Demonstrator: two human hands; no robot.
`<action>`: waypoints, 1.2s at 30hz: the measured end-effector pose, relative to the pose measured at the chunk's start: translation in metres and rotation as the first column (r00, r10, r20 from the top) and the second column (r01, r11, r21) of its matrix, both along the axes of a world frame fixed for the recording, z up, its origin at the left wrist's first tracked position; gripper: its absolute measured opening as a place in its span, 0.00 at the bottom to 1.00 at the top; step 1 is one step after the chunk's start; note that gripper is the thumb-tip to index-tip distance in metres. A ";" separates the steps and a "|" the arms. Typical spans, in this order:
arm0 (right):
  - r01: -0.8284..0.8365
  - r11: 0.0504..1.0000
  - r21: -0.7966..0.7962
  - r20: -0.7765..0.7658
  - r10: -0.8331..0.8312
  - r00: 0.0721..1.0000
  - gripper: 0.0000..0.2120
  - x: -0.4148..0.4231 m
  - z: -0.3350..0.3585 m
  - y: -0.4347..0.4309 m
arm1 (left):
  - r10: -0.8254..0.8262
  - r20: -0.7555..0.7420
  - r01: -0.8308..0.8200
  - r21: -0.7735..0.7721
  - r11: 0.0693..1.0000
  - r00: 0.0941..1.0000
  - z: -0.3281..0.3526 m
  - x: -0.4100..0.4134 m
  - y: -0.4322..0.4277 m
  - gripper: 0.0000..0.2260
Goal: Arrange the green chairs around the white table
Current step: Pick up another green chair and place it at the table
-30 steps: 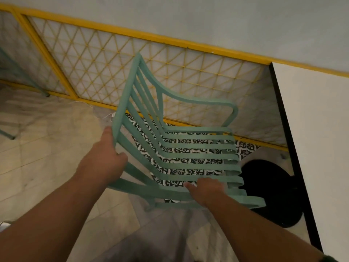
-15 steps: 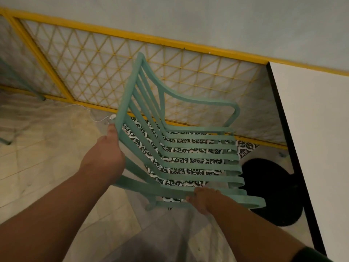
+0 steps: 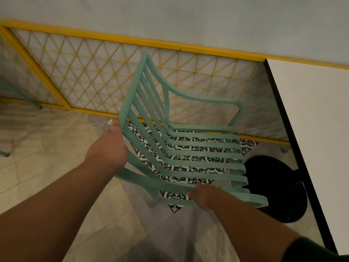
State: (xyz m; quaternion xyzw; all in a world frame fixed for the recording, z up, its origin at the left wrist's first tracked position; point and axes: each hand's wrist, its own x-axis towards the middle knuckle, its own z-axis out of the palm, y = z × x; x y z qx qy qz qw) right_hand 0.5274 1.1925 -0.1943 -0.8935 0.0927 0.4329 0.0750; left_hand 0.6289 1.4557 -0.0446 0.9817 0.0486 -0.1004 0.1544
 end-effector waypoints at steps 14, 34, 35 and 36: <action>0.398 0.858 0.325 0.234 -0.481 0.845 0.24 -0.017 0.143 0.017 | -0.269 -0.215 0.239 -0.156 0.958 0.939 0.035 0.004 0.026 0.41; 0.195 0.918 0.345 0.530 -0.362 0.767 0.36 0.040 0.302 0.009 | -0.681 -0.050 0.671 0.235 0.703 0.731 0.171 0.076 0.034 0.33; 0.205 0.913 0.353 0.530 -0.375 0.761 0.36 0.045 0.305 0.015 | -0.688 -0.056 0.679 0.238 0.694 0.723 0.171 0.087 0.036 0.31; 0.220 0.909 0.354 0.529 -0.388 0.755 0.36 0.050 0.306 0.022 | -0.698 -0.062 0.689 0.244 0.682 0.713 0.170 0.099 0.038 0.30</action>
